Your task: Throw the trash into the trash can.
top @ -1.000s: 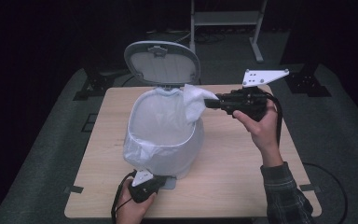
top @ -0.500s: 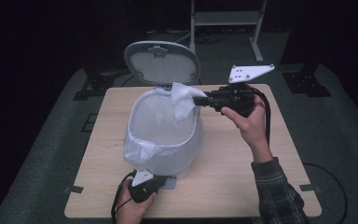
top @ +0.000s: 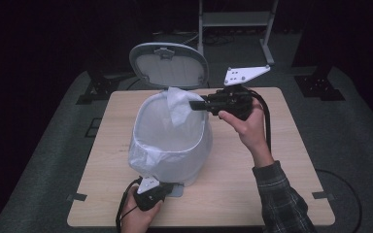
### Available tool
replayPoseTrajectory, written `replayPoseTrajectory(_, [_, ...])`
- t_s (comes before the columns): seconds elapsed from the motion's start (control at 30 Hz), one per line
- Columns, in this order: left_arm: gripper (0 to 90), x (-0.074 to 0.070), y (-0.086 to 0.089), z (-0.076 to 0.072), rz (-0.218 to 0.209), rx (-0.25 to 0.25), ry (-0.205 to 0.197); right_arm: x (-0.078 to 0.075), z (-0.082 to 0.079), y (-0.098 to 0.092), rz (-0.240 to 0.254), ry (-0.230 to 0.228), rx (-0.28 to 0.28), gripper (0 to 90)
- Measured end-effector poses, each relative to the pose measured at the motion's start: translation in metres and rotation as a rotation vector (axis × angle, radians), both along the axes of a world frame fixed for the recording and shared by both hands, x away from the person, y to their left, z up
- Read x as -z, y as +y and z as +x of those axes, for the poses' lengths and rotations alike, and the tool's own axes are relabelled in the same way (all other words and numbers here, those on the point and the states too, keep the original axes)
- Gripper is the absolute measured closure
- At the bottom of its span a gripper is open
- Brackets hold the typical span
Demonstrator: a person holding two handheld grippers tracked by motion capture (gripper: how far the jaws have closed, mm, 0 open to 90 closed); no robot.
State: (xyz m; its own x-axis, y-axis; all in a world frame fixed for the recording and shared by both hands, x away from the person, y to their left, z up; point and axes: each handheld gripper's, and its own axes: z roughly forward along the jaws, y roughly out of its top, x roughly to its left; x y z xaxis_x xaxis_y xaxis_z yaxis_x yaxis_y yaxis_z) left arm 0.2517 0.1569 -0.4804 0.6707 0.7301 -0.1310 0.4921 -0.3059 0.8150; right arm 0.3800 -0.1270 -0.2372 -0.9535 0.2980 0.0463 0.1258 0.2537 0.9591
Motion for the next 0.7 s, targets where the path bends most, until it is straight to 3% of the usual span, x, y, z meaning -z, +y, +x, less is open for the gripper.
replayPoseTrajectory(0.7, [89.7, 0.0, 0.0, 0.0, -0.001, -0.001, 0.001, 0.009, 0.006, 0.028, -0.032, 0.02, -0.025, 75.1])
